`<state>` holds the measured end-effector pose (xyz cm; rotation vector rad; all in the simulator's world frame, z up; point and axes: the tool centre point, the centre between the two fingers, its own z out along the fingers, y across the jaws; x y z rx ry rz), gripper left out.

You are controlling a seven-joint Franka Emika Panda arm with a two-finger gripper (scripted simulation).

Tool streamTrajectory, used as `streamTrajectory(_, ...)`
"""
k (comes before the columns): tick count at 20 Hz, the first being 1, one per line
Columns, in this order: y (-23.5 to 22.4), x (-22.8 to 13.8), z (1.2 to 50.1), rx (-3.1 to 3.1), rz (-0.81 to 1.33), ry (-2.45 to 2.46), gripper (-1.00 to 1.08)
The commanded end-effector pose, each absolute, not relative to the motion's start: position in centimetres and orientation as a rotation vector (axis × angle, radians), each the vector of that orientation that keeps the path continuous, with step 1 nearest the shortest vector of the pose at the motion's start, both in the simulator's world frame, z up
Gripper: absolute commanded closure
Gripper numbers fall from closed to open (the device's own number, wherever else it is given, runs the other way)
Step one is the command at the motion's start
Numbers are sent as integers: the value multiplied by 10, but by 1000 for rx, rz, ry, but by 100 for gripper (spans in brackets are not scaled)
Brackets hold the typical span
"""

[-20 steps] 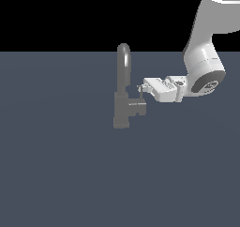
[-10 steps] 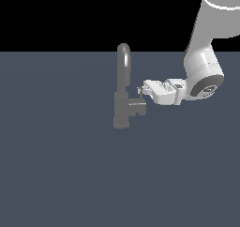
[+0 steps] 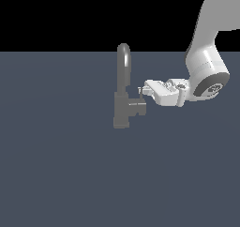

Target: Turn on the faucet by rotating a designated handle.

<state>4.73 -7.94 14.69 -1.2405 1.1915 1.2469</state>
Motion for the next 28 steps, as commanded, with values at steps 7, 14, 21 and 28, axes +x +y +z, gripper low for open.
streamTrajectory(7, -80, 26, 152, -1240, 1247, 1191, 108)
streamTrajectory(14, -80, 19, 152, -1245, 1234, 1190, 108)
streamTrajectory(21, -82, -6, 140, -1242, 1241, 1191, 108)
streamTrajectory(28, -83, -29, 129, -1241, 1246, 1191, 108)
